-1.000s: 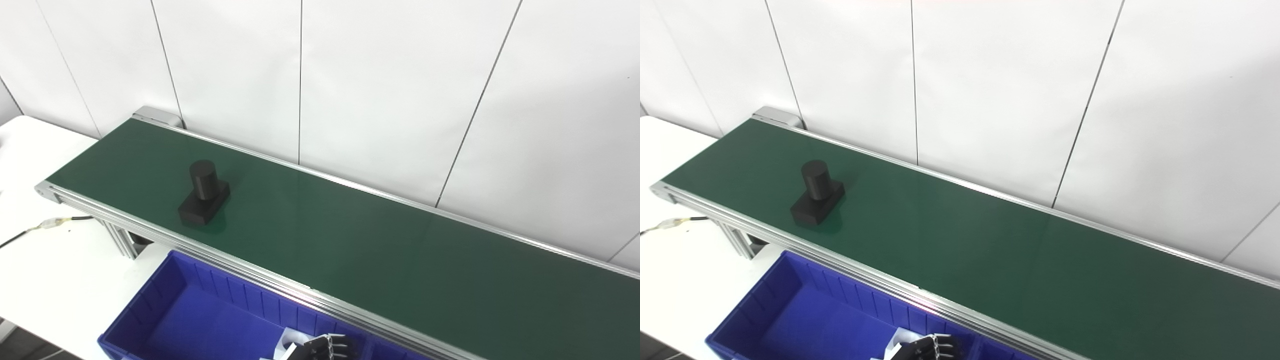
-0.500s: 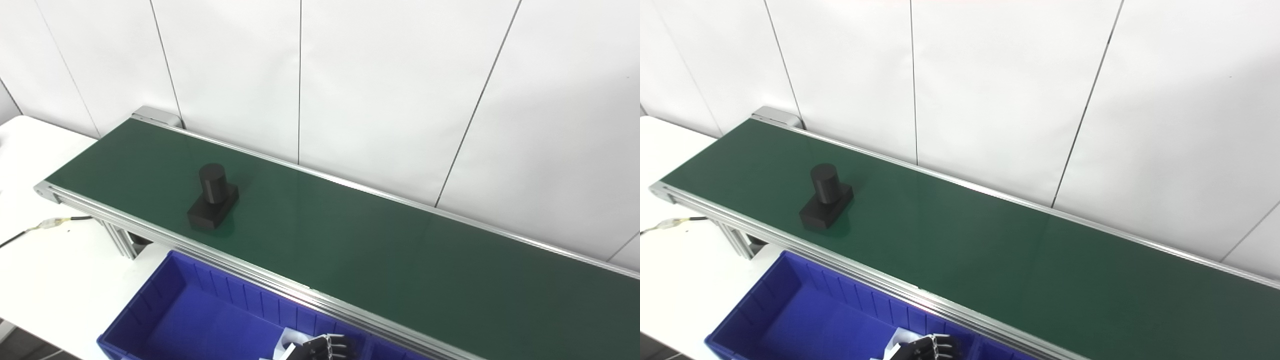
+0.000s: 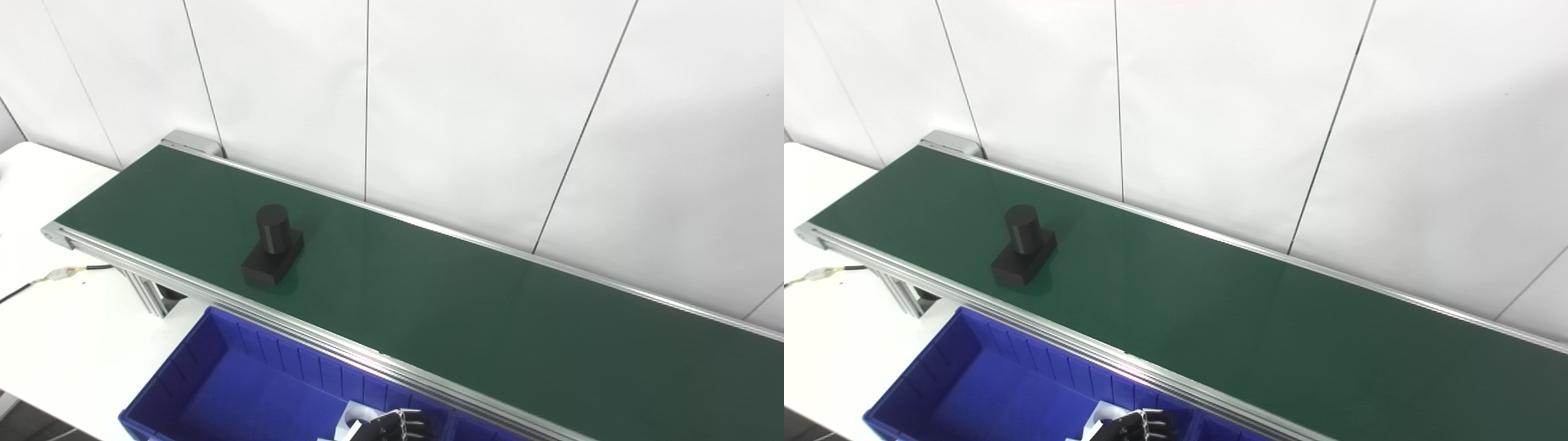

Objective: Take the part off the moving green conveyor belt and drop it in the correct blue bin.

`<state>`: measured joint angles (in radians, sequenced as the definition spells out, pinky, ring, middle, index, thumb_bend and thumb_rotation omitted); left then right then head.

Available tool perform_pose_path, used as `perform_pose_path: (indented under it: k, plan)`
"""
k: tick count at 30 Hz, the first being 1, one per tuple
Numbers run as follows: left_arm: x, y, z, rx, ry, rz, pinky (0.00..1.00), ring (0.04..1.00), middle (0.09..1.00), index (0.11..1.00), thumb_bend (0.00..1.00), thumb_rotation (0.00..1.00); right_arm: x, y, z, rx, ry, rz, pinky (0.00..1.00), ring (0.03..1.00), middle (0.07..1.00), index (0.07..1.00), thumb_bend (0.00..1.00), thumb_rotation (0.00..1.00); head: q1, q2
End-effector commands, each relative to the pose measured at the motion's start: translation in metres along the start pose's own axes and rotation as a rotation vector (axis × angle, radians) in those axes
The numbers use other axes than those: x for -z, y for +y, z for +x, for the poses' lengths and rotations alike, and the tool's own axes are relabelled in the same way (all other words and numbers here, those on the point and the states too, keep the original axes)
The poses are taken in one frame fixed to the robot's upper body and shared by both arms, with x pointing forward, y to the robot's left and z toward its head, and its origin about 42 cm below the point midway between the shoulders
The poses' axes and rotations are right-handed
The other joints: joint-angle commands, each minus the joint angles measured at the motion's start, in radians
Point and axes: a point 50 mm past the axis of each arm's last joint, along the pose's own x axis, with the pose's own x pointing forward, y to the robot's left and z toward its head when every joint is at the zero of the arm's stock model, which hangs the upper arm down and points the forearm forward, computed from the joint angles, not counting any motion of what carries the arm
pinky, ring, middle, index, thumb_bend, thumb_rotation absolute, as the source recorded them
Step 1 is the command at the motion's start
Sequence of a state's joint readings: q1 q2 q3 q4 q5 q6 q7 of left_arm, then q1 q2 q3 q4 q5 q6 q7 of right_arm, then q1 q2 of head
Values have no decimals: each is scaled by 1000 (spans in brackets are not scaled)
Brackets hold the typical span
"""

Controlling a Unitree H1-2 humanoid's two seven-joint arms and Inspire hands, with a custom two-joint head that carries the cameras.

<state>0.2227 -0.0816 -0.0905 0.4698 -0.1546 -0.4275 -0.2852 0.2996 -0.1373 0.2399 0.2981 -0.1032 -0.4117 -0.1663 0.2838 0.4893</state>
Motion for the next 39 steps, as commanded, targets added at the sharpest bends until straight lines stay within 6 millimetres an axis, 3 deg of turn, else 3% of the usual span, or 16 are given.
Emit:
perform_pose_path:
  k: [1,24,39]
  plan:
    - [-10,-1,6,12,-68,11,611,613,665,682,764,0,-10,0,2,1,-79,12,673,758,835,903,525,0,-2,1]
    - [-14,1,5,13,-75,24,629,625,677,693,711,0,-16,4,0,1,-102,12,656,742,822,885,572,0,-64,41]
    - [-15,12,-5,14,-75,6,656,639,670,696,675,0,-20,14,-4,-10,-115,11,640,726,815,873,608,30,-169,55]
